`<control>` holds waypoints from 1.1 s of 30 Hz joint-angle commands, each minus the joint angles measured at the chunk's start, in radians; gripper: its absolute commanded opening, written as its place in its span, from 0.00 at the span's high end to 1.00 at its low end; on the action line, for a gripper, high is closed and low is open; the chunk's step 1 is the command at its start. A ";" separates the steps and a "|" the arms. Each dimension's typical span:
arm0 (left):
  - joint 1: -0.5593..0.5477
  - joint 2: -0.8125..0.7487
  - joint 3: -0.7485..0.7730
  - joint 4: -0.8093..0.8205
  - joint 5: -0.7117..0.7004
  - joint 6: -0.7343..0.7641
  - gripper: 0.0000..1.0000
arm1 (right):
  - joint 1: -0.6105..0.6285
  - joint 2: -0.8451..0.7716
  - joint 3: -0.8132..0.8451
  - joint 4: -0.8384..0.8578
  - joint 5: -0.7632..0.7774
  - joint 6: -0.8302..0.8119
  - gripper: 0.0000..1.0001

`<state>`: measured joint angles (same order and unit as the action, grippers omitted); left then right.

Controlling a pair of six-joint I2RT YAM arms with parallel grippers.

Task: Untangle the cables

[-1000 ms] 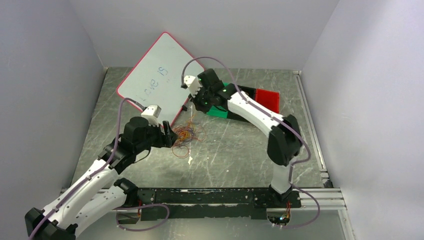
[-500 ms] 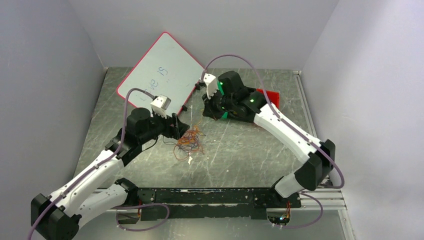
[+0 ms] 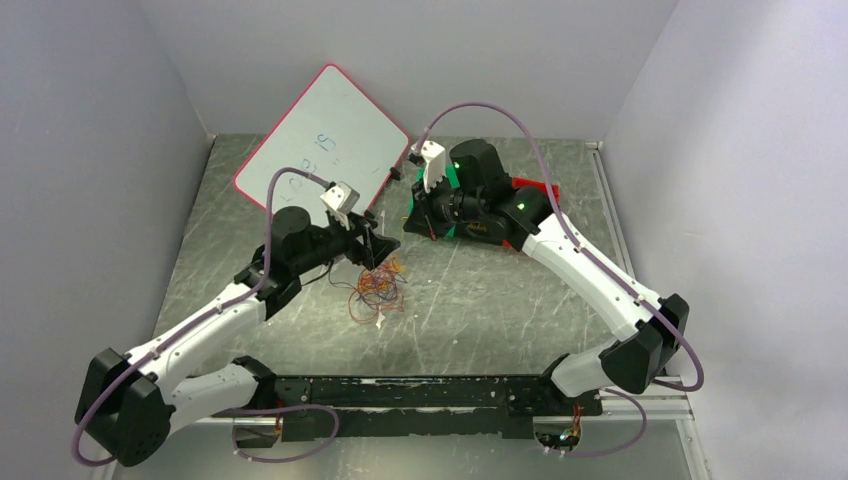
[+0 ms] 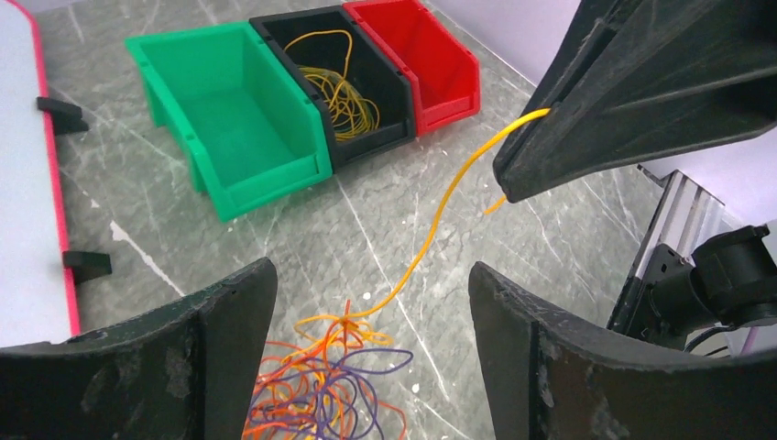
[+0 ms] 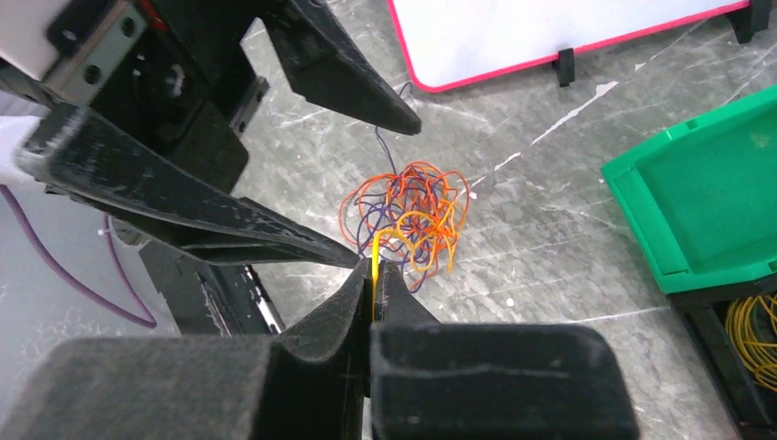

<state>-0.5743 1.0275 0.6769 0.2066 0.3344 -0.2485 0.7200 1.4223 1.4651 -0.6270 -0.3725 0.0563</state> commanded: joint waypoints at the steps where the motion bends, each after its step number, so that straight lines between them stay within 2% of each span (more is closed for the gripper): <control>1: -0.012 0.051 -0.025 0.164 0.075 0.024 0.19 | 0.005 -0.020 0.046 -0.012 -0.024 0.028 1.00; 9: -0.029 0.159 -0.064 0.268 0.083 0.012 0.24 | 0.004 -0.036 0.100 -0.026 -0.062 0.052 1.00; 15: -0.040 0.235 -0.090 0.319 0.080 -0.023 0.41 | 0.005 -0.057 0.165 -0.031 -0.095 0.068 1.00; 20: -0.055 0.274 -0.140 0.376 0.079 -0.062 0.48 | 0.004 -0.082 0.204 -0.024 -0.115 0.087 1.00; 33: -0.129 0.370 -0.279 0.500 0.015 -0.152 0.50 | 0.004 -0.146 0.309 0.014 -0.105 0.089 1.00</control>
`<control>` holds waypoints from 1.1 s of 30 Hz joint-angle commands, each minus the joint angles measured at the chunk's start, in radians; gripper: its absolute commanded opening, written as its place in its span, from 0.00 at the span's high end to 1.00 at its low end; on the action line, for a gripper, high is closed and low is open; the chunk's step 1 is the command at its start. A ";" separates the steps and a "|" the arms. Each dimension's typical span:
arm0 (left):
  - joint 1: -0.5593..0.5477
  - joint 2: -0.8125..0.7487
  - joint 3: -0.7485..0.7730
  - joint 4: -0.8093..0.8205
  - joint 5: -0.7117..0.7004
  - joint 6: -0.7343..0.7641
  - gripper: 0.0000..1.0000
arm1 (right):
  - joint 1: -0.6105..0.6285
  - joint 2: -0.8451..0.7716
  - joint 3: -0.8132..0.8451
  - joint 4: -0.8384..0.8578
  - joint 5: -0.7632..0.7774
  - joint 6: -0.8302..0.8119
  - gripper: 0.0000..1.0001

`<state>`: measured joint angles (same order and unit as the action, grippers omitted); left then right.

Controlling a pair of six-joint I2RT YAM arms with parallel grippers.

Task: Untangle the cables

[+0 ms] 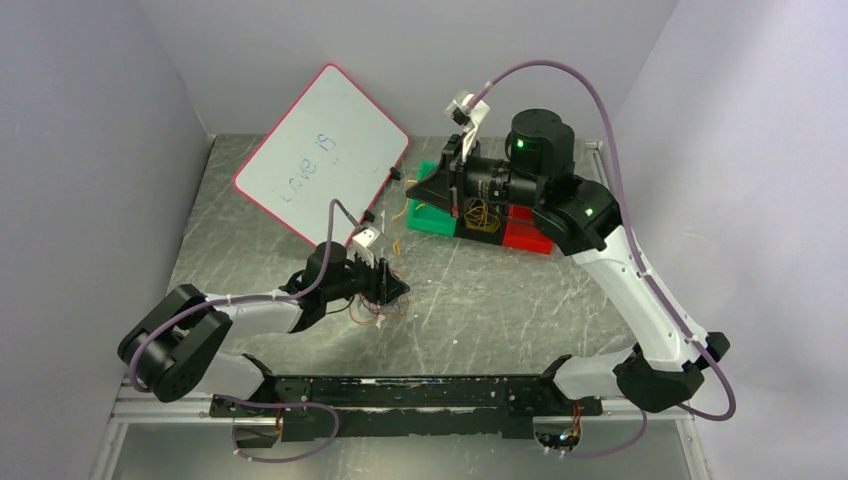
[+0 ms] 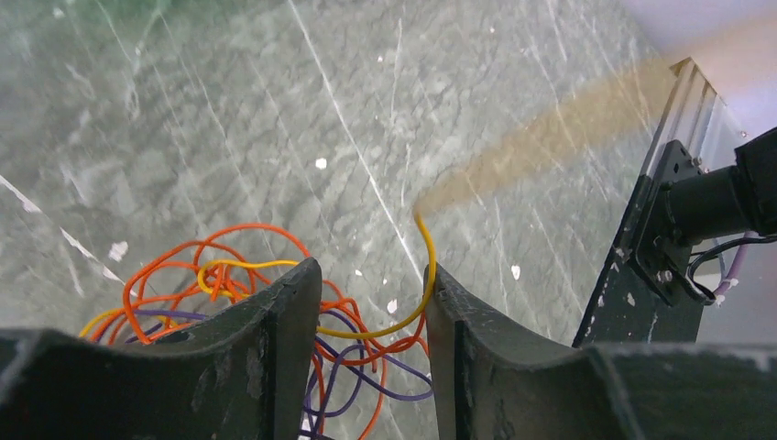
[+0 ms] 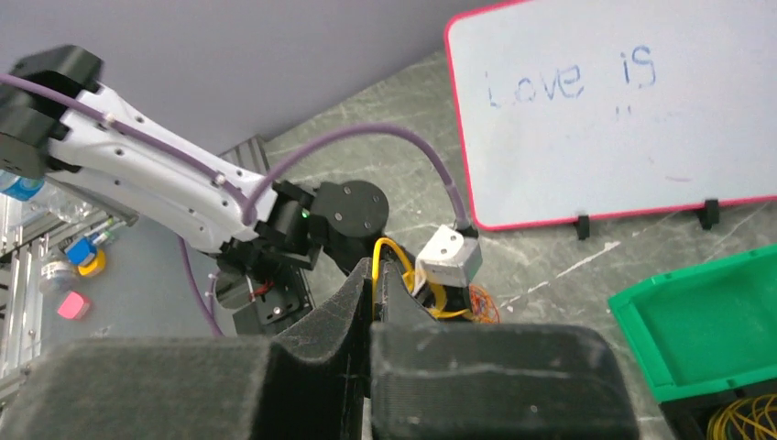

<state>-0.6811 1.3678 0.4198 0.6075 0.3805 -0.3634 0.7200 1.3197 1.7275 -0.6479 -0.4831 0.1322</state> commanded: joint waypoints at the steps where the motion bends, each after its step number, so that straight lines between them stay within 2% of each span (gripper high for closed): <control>1: -0.027 0.038 -0.028 0.102 -0.039 -0.037 0.50 | 0.004 -0.047 0.055 0.035 0.010 0.012 1.00; 9: -0.041 0.094 -0.058 0.129 -0.080 -0.043 0.49 | 0.004 -0.093 0.129 0.032 0.069 -0.005 1.00; 20: -0.043 0.095 -0.092 0.122 -0.113 -0.048 0.48 | 0.004 -0.180 0.198 0.049 0.337 -0.067 1.00; 33: -0.043 0.099 -0.096 0.085 -0.146 -0.032 0.45 | 0.005 -0.266 0.216 0.146 0.610 -0.134 1.00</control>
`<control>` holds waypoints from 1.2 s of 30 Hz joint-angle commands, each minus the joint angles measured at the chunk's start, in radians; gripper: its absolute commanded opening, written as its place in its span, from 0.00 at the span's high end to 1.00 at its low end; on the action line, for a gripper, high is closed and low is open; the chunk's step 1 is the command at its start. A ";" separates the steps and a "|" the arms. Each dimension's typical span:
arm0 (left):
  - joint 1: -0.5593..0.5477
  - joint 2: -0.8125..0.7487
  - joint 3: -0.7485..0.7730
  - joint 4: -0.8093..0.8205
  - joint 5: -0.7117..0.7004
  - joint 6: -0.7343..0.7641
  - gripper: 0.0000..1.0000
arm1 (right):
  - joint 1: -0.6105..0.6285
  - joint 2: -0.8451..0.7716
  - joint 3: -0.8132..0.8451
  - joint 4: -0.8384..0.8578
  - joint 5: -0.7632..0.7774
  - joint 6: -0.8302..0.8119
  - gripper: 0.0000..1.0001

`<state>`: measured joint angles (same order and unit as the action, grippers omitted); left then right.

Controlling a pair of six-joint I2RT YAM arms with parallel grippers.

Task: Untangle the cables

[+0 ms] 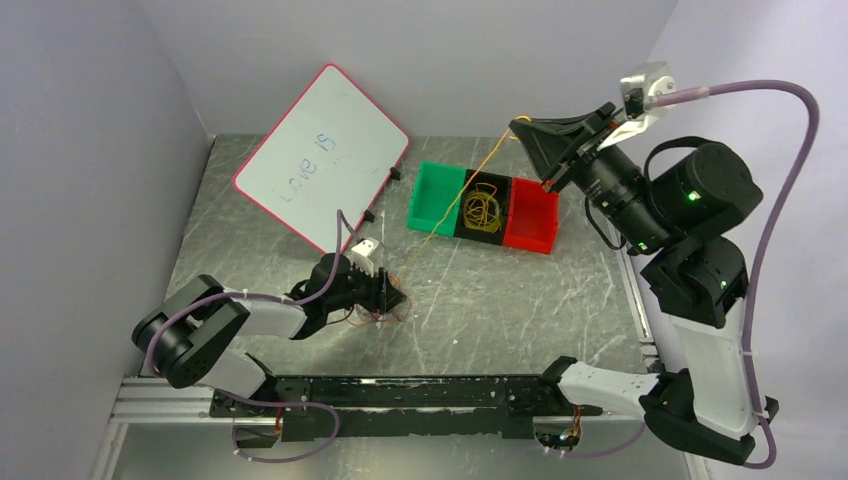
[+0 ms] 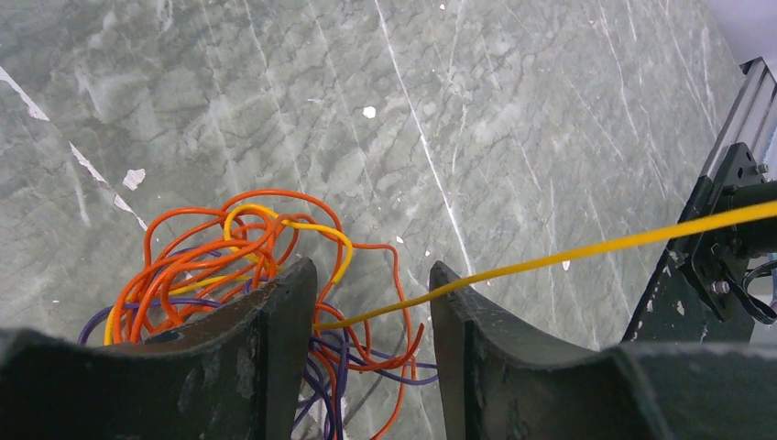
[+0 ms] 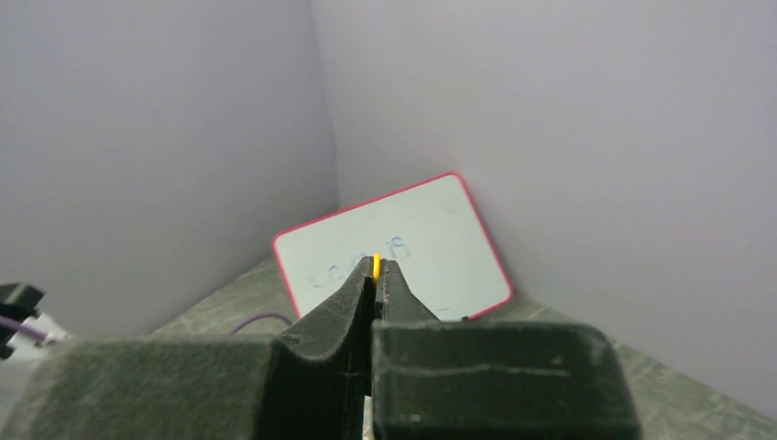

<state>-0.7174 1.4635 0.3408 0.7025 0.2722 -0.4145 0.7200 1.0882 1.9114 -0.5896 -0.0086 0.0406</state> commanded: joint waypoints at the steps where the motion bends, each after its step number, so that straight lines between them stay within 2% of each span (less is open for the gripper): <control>1: -0.007 0.001 -0.019 -0.012 -0.042 0.020 0.45 | 0.004 -0.036 0.038 0.094 0.155 -0.051 1.00; 21: -0.007 -0.010 -0.018 -0.067 -0.090 0.033 0.43 | 0.004 -0.091 0.124 0.194 0.353 -0.187 1.00; 36: -0.007 -0.008 -0.024 -0.085 -0.111 0.033 0.42 | 0.004 -0.138 0.104 0.278 0.452 -0.274 1.00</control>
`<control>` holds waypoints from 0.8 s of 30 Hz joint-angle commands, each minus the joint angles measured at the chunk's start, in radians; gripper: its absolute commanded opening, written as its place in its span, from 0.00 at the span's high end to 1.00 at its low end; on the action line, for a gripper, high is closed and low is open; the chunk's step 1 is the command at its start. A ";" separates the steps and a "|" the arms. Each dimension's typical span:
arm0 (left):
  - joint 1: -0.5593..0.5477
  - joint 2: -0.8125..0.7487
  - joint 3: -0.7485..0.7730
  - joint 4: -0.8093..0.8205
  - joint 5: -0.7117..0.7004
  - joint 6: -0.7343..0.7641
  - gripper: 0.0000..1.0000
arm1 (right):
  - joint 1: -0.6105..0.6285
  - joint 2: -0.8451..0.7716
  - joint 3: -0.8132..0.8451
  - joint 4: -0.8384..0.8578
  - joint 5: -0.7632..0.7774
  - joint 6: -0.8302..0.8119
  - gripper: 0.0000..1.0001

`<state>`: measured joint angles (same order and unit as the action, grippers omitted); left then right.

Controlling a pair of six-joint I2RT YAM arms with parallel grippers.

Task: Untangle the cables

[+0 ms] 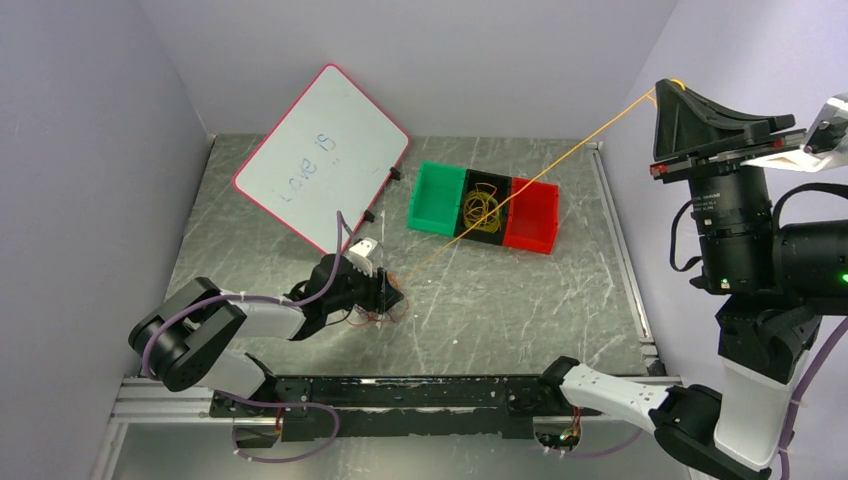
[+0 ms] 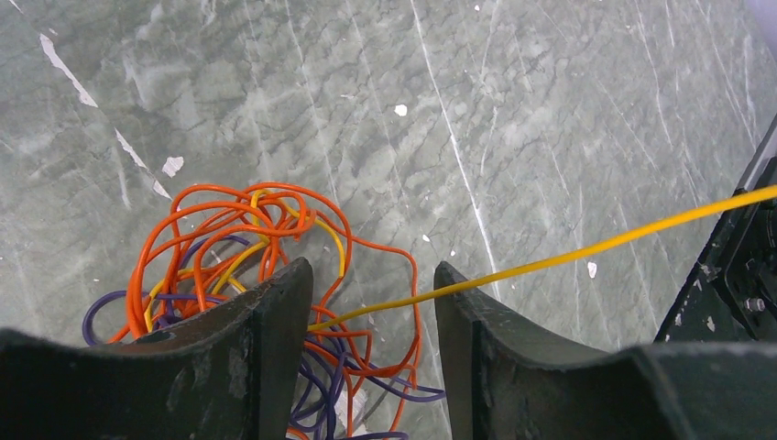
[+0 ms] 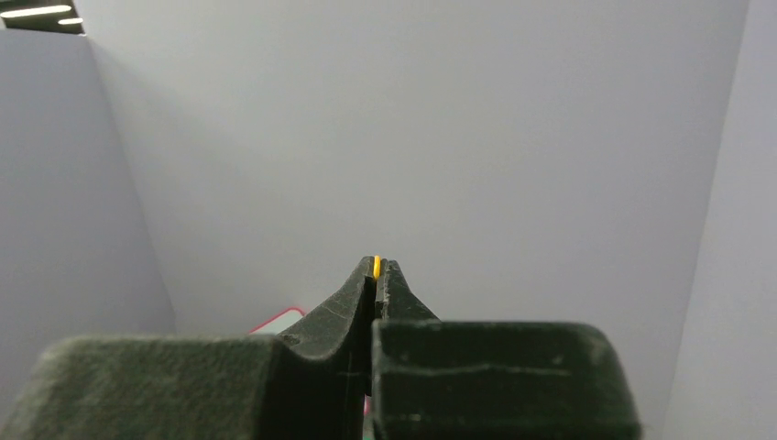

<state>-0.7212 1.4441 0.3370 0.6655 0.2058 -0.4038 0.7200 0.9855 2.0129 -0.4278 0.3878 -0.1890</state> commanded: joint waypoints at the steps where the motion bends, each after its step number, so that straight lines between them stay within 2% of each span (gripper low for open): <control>1: -0.003 0.011 -0.021 -0.050 -0.048 0.021 0.42 | 0.005 -0.040 -0.003 0.128 0.060 -0.049 1.00; 24: -0.003 -0.034 -0.022 -0.101 -0.094 0.020 0.37 | 0.004 -0.045 0.028 0.248 0.127 -0.184 1.00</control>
<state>-0.7238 1.4265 0.3325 0.6594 0.1703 -0.4042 0.7204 0.9554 1.9945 -0.3096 0.4873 -0.3244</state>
